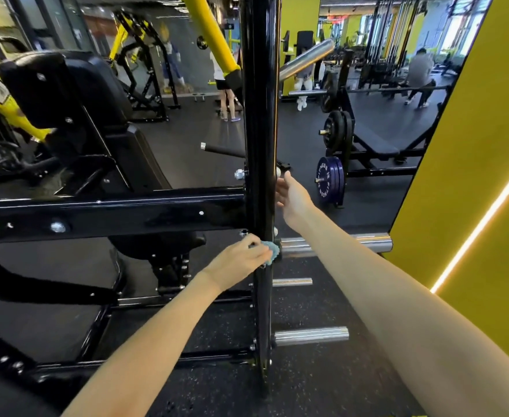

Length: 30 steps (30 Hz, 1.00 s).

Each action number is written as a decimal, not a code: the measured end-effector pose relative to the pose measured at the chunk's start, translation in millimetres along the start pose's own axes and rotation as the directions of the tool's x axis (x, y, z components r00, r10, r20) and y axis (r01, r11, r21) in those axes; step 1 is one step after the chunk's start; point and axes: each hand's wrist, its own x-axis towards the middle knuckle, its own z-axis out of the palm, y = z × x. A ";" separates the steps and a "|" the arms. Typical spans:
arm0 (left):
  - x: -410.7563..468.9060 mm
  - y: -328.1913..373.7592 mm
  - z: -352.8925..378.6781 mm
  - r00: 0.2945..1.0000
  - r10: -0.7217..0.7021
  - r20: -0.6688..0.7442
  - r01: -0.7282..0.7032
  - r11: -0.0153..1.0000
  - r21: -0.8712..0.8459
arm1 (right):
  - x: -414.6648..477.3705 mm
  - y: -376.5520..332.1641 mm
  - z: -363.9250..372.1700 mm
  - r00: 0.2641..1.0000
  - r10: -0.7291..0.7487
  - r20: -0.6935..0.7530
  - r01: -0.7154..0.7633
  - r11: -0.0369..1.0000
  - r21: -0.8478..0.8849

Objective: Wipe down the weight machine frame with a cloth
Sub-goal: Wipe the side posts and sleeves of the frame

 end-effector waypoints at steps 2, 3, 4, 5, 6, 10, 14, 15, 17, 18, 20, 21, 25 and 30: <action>7.8 -4.2 -11.6 0.999 -0.013 -0.036 0.014 1.000 0.025 | 1.0 1.4 -0.8 1.000 0.007 -0.016 -0.007 1.000 -0.016; 12.5 -7.1 -18.3 0.995 -0.049 -0.085 0.051 0.998 0.024 | 1.9 2.9 -0.9 1.000 0.002 -0.019 -0.002 1.000 -0.025; 16.8 -10.7 -22.9 0.986 -0.087 -0.143 0.091 0.996 0.025 | 2.0 3.5 -0.1 1.000 -0.007 -0.021 0.007 1.000 -0.025; 18.3 -13.6 -22.7 0.974 -0.122 -0.188 0.128 0.992 0.018 | 1.9 4.0 0.5 1.000 -0.004 -0.018 0.004 1.000 -0.017; 17.0 -14.4 -19.2 0.967 -0.149 -0.206 0.152 0.988 0.001 | 0.7 4.0 0.9 1.000 0.004 -0.020 -0.005 1.000 -0.014; -1.0 -0.2 2.2 0.999 -0.053 0.006 0.053 0.999 0.008 | -6.1 -5.6 4.8 1.000 -0.011 -0.010 0.010 0.998 -0.066; 14.6 -8.2 -21.7 0.999 0.028 0.022 -0.031 0.982 0.185 | -8.3 -14.0 6.1 1.000 -0.003 0.014 0.005 0.990 -0.138; 25.0 -12.8 -31.2 0.996 -0.007 -0.094 0.024 0.983 0.184 | -9.5 -16.1 6.9 1.000 -0.002 0.031 0.007 0.984 -0.176; 50.9 -18.2 -52.2 0.912 -0.187 -0.366 0.231 0.970 0.081 | -10.2 -20.6 8.6 0.998 0.005 0.056 0.010 0.965 -0.262; 63.7 -18.1 -59.2 0.828 -0.303 -0.471 0.330 0.944 -0.026 | -13.3 -24.6 9.8 0.999 0.011 0.045 0.002 0.957 -0.289; 79.7 -11.4 -62.8 0.658 -0.502 -0.561 0.436 0.862 -0.260 | -17.7 -31.4 13.1 0.998 0.012 0.056 0.005 0.953 -0.303; 83.1 -6.3 -60.3 0.583 -0.574 -0.575 0.470 0.815 -0.339 | -16.8 -33.9 14.5 0.998 0.007 0.059 0.012 0.950 -0.313; 84.6 16.6 -48.6 0.251 -0.850 -0.464 0.559 0.518 -0.647 | -15.8 -46.6 11.8 0.996 -0.028 0.080 0.054 0.936 -0.347; 145.5 -6.6 -114.2 -0.042 -0.930 -0.365 0.533 0.288 -0.796 | -18.9 -83.8 18.3 0.981 -0.088 0.175 0.144 0.929 -0.340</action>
